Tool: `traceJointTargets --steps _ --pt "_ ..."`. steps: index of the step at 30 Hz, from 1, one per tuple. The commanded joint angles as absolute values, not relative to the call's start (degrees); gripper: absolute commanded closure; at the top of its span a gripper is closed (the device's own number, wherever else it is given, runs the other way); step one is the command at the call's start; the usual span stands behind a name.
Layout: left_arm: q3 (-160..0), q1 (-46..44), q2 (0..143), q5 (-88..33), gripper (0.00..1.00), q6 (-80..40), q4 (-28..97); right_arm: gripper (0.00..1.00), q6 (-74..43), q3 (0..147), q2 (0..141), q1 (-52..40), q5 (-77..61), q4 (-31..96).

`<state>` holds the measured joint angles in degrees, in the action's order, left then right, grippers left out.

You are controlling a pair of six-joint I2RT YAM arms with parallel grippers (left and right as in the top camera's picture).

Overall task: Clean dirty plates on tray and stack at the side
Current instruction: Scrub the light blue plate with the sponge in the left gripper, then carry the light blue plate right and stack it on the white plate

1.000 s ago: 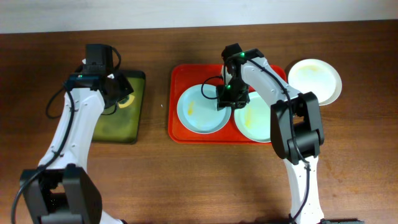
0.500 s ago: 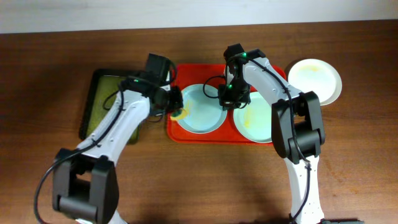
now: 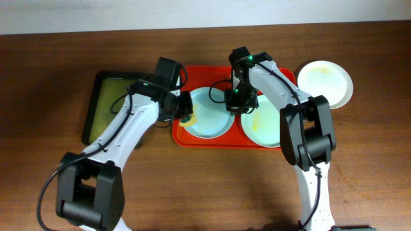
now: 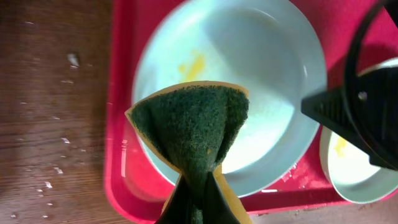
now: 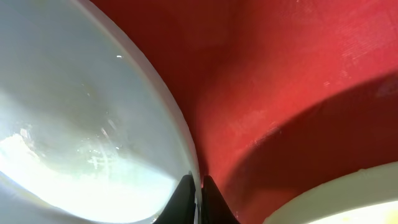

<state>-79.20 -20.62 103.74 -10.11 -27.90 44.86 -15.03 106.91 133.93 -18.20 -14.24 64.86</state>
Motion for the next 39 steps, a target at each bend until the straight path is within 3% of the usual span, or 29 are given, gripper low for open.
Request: traceJointTargets --steps 1,4,7,9,19,27,30,33,39 --pt "-78.9 -22.5 103.9 -10.7 1.00 -27.8 44.1 0.96 -15.3 105.2 134.3 -19.2 -10.5 64.7" --pt "-78.9 -22.6 105.4 -10.6 1.00 -30.9 42.6 0.96 -15.1 106.1 133.9 -19.2 -10.5 64.7" --pt "-78.9 -23.3 108.7 -10.8 1.00 -31.5 40.5 0.78 -13.8 108.8 133.4 -19.2 -10.5 66.0" --pt "-78.9 -23.6 109.6 -10.8 1.00 -31.5 38.0 0.75 -13.8 109.0 133.4 -19.2 -10.2 66.0" --pt "-78.9 -25.0 120.0 -8.9 1.00 -36.9 25.7 0.79 -13.8 109.0 133.4 -19.2 -10.3 66.1" --pt "-79.0 -24.8 115.0 19.5 1.00 -36.0 37.4 0.79 -13.8 109.0 133.4 -19.2 -9.2 67.3" --pt "-79.0 -24.8 109.6 16.5 1.00 -36.0 36.3 0.80 -13.8 109.0 133.4 -19.2 -9.2 67.3" --pt "-79.0 -24.2 105.6 10.2 1.00 -36.0 35.7 0.96 -13.8 109.2 132.4 -19.2 -8.8 68.3" --pt "-79.0 -11.0 94.8 10.3 1.00 -36.0 46.2 0.96 -10.9 119.5 124.5 -22.8 8.5 75.8"
